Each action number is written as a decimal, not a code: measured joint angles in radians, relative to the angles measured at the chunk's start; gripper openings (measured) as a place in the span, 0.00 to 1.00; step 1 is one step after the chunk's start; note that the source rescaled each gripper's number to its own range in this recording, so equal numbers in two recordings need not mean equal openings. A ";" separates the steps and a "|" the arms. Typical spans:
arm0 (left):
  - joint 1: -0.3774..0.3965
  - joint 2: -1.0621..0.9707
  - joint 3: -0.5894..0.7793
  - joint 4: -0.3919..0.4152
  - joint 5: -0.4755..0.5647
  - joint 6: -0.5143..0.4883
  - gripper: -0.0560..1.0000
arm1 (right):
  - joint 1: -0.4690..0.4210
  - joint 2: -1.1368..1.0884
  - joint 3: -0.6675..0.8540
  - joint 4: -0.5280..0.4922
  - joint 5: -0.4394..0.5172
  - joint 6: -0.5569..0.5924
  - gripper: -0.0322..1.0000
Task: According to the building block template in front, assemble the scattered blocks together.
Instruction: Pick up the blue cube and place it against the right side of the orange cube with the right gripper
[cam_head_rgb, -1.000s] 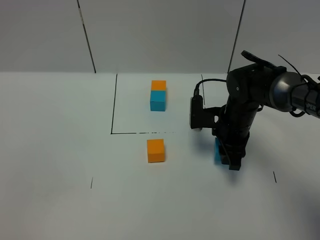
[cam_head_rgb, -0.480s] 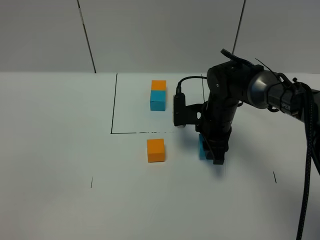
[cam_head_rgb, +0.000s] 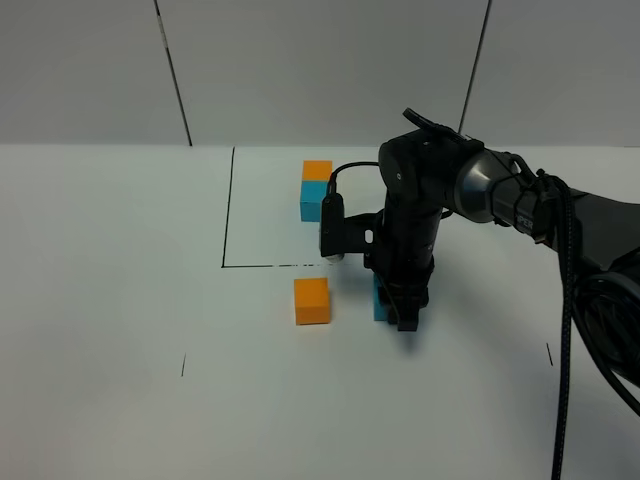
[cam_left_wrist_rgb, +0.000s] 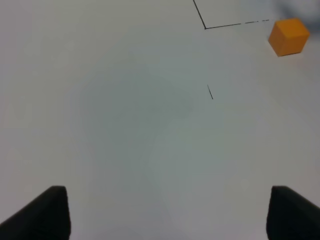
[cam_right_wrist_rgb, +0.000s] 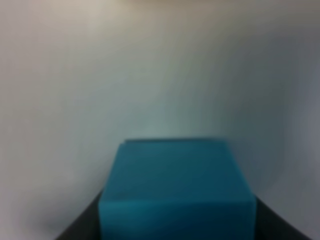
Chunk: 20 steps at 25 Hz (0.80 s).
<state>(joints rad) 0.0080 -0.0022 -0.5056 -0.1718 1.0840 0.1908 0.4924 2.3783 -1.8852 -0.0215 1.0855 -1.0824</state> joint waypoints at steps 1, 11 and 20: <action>0.000 0.000 0.000 0.000 0.000 0.000 0.70 | 0.002 0.007 -0.015 0.000 0.005 0.001 0.03; 0.000 0.000 0.000 0.000 0.000 0.000 0.70 | 0.033 0.025 -0.036 0.001 0.015 0.010 0.03; 0.000 0.000 0.000 0.000 0.000 0.000 0.70 | 0.040 0.035 -0.052 0.000 0.013 0.055 0.03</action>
<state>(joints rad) 0.0080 -0.0022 -0.5056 -0.1718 1.0840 0.1908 0.5322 2.4136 -1.9372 -0.0214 1.0987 -1.0276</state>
